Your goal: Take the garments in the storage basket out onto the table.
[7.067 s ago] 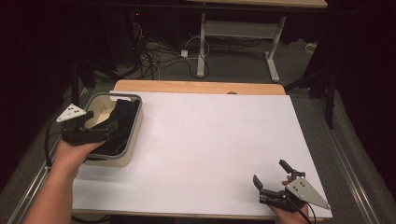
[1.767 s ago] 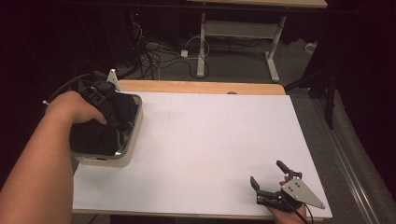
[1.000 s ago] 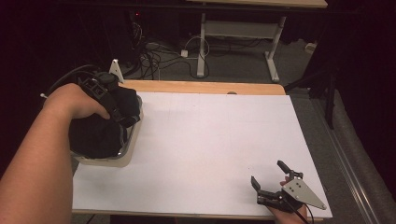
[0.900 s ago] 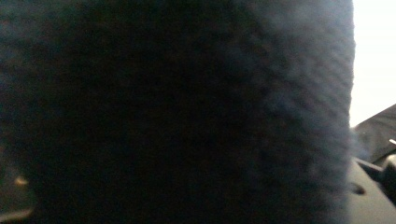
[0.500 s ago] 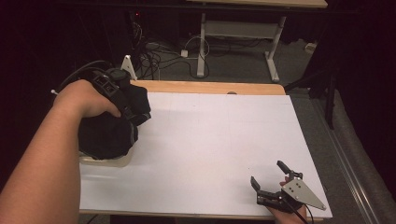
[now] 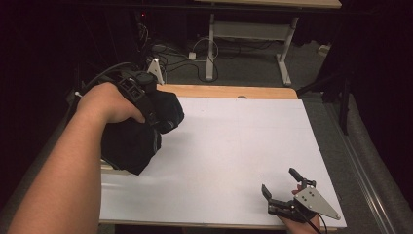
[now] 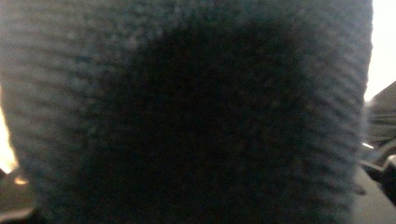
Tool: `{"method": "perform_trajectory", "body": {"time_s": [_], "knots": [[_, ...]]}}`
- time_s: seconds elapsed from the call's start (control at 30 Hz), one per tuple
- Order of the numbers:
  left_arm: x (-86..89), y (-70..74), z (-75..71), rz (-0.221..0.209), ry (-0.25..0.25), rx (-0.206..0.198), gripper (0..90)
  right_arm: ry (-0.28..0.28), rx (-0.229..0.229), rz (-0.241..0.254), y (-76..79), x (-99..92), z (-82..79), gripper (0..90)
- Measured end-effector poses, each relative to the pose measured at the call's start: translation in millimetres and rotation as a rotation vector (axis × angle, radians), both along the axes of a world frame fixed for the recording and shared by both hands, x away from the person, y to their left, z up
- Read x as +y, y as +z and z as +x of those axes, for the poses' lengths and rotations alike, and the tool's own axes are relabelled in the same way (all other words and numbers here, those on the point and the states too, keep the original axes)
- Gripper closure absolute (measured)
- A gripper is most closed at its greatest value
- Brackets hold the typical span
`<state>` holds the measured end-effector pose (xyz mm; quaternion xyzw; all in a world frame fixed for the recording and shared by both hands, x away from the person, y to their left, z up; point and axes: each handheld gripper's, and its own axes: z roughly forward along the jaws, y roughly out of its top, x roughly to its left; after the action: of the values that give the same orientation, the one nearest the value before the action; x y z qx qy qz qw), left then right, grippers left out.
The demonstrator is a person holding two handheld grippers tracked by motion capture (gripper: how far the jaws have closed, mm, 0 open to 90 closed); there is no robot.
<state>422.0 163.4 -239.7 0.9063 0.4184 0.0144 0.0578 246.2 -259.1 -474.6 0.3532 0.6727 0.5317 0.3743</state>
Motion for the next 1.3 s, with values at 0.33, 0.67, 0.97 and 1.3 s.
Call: {"method": "perform_trajectory", "body": {"time_s": [0.33, 0.67, 0.97, 1.3], "knots": [[-21.7, -9.1, 2.0, -0.01, -0.034, -0.024, 54.0, 0.005, 0.0, -0.005, -0.6, 0.8, 0.2, 0.1], [-38.2, -22.4, 6.4, -0.05, -0.06, -0.029, 53.8, 0.001, 0.001, -0.002, -0.9, -0.6, 1.1, 0.1], [-44.9, -36.0, 9.1, -0.103, -0.046, -0.069, 53.8, 0.002, 0.003, 0.005, -0.7, -0.9, 0.9, 0.2], [-49.4, -57.2, 10.3, -0.234, -0.027, -0.153, 53.4, -0.001, 0.004, 0.004, -0.8, -1.7, 1.1, 0.1]]}}
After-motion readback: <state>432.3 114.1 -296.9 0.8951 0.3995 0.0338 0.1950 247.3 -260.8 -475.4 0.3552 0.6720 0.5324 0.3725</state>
